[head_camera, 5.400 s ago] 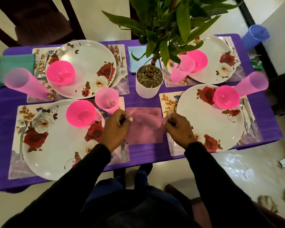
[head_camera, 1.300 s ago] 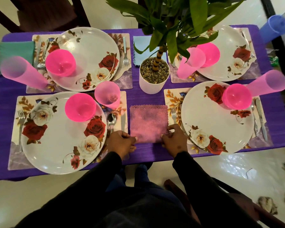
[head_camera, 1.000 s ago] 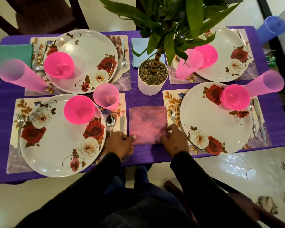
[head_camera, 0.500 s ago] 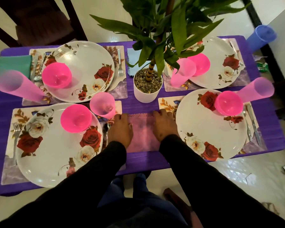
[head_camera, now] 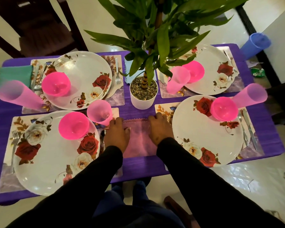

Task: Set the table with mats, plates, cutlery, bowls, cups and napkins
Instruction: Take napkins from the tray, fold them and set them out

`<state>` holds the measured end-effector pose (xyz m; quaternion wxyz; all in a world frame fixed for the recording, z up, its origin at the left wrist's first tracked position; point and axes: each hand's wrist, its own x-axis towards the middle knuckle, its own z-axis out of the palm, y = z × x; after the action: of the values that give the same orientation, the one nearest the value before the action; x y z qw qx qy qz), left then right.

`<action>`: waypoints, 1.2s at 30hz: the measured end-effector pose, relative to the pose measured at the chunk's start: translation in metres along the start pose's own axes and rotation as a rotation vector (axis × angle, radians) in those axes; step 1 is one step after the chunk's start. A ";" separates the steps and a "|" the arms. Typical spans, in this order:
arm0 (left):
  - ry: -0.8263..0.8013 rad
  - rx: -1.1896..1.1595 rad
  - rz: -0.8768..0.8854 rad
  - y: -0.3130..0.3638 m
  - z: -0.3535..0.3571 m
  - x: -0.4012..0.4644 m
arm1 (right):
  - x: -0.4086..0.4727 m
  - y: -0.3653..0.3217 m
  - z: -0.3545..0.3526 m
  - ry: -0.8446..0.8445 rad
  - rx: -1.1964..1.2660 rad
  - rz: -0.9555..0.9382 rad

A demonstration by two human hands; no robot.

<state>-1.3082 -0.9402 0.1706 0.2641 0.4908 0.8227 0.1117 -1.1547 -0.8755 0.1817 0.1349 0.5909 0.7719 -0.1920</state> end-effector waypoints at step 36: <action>-0.115 -0.843 0.221 0.105 -0.020 -0.072 | -0.097 0.054 -0.091 0.139 0.299 -0.011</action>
<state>-1.2131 -0.9496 0.2568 0.4731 0.4308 0.6317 0.4377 -1.0754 -0.9053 0.2973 -0.0094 0.6122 0.7452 -0.2642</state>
